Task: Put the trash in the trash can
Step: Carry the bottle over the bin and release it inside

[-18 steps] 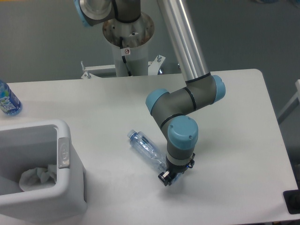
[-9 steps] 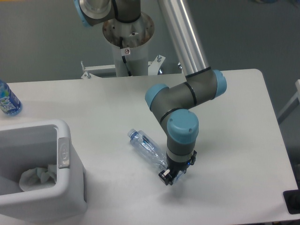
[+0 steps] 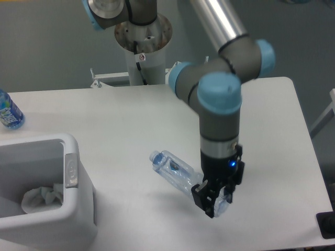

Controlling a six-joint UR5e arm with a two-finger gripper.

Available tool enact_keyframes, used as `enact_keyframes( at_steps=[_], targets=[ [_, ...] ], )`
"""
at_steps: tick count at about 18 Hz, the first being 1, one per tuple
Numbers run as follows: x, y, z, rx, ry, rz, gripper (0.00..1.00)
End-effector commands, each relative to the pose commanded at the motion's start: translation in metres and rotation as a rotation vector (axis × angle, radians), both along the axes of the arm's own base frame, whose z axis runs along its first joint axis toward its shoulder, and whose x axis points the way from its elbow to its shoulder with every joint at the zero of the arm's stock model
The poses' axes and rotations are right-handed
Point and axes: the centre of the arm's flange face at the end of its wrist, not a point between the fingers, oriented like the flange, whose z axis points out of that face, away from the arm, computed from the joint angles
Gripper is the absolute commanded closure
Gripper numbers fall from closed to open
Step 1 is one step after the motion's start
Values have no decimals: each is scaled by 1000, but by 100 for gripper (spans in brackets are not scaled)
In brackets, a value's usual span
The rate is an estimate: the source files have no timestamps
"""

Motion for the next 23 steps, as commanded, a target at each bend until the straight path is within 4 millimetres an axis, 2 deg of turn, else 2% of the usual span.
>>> enact_keyframes(
  at_steps=[4,7,11,17,20,23],
  targets=[
    [28,-5,46,74,27,-55,45],
    [47,5,67,113,65,-94,45],
    [86,25,100,193,155,-158,45],
    [145,58,100,204,149,-256,45],
    [175,74,93,199,133,-304,45],
    [201,92,78,183,114,-350,45]
  ],
)
